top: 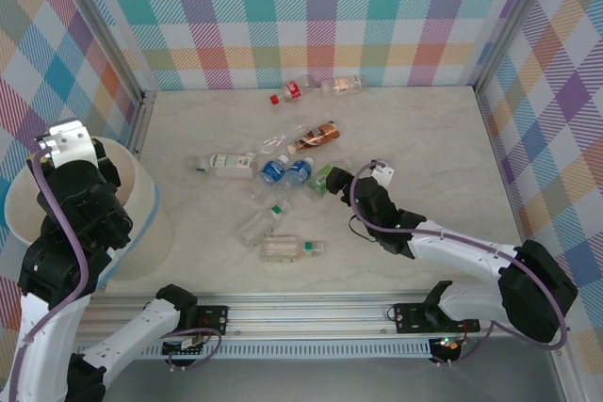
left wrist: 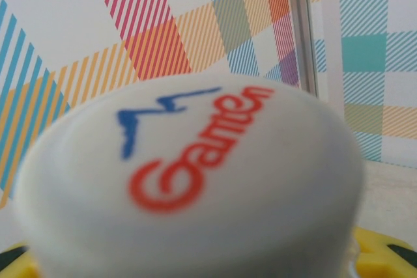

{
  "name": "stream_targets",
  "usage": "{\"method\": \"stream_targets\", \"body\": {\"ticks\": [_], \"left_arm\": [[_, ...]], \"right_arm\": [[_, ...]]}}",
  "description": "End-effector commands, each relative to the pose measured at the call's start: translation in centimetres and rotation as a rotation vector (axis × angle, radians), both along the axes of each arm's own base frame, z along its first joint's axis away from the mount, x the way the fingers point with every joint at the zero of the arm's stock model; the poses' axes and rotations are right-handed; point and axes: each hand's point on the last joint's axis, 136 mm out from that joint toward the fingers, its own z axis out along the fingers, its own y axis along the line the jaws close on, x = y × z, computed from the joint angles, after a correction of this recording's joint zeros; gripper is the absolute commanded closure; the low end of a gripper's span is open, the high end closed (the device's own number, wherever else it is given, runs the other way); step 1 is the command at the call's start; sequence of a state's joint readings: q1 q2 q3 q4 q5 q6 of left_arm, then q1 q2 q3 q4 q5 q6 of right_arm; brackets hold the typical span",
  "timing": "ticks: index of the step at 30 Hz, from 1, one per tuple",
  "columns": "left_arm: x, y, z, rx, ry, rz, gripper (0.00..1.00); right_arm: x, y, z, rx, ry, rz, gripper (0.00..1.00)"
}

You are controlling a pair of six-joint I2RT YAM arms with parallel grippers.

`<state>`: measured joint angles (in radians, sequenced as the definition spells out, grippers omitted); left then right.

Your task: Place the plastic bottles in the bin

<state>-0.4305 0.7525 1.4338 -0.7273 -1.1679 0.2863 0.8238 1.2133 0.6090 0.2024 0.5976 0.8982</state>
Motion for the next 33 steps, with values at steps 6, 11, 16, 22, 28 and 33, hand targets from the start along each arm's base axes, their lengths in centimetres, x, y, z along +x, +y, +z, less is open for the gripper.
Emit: {"method": "stream_targets", "body": {"ticks": [6,11,16,22,28,33], "left_arm": [[5.2,0.8,-6.2,-0.188,0.175,0.013,0.53],[6.6,4.0,-10.5,-0.453,0.154,0.040,0.52],[5.3,7.7,-12.2,-0.500,0.110,0.257,0.34],[4.5,10.1,-14.2,-0.511,0.134,0.387,0.03],[3.4,10.2,-13.0,-0.478,0.085,0.408,0.00],[3.7,8.8,-12.1,-0.520,0.036,0.312,0.00]], "right_arm": [[0.2,1.9,1.8,-0.005,-0.033,0.101,0.00],[-0.3,1.7,1.8,-0.004,-0.022,0.116,0.00],[-0.5,1.7,1.6,-0.013,-0.012,0.123,0.00],[-0.5,1.8,1.7,-0.026,-0.008,0.132,0.00],[-0.6,1.9,1.2,-0.021,0.003,0.137,0.01],[-0.9,2.2,-0.1,-0.052,0.027,0.172,0.00]]}}
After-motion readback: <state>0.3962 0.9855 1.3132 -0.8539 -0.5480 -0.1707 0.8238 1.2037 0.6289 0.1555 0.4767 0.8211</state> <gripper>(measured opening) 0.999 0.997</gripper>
